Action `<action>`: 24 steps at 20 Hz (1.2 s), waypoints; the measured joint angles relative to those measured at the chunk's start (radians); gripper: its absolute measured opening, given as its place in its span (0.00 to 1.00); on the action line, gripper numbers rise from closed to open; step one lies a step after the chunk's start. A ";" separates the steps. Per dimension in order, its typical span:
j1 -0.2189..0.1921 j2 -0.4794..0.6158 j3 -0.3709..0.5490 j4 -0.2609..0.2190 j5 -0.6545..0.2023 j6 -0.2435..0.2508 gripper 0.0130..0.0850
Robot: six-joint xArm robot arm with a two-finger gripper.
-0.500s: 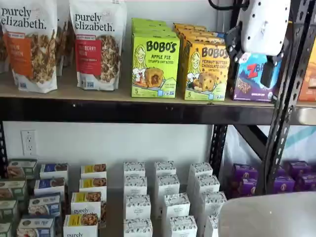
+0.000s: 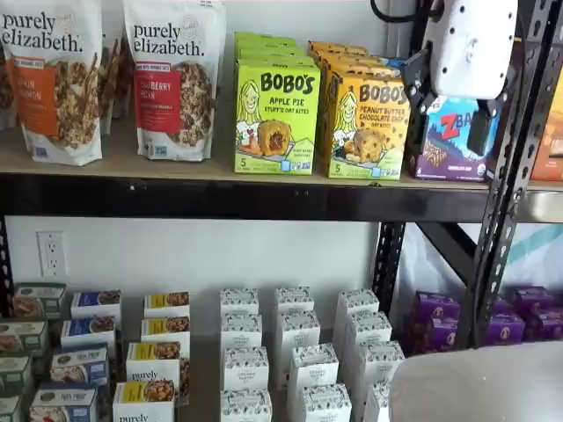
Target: Pick up the orange box on the top shelf, the fifth box from the left
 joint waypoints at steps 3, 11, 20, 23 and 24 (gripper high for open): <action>-0.015 -0.007 0.007 0.010 -0.016 -0.010 1.00; 0.015 0.015 0.000 -0.007 -0.081 0.013 1.00; 0.050 0.104 -0.048 -0.007 -0.176 0.050 1.00; 0.057 0.161 -0.084 -0.008 -0.213 0.057 1.00; 0.056 0.178 -0.096 -0.006 -0.223 0.057 1.00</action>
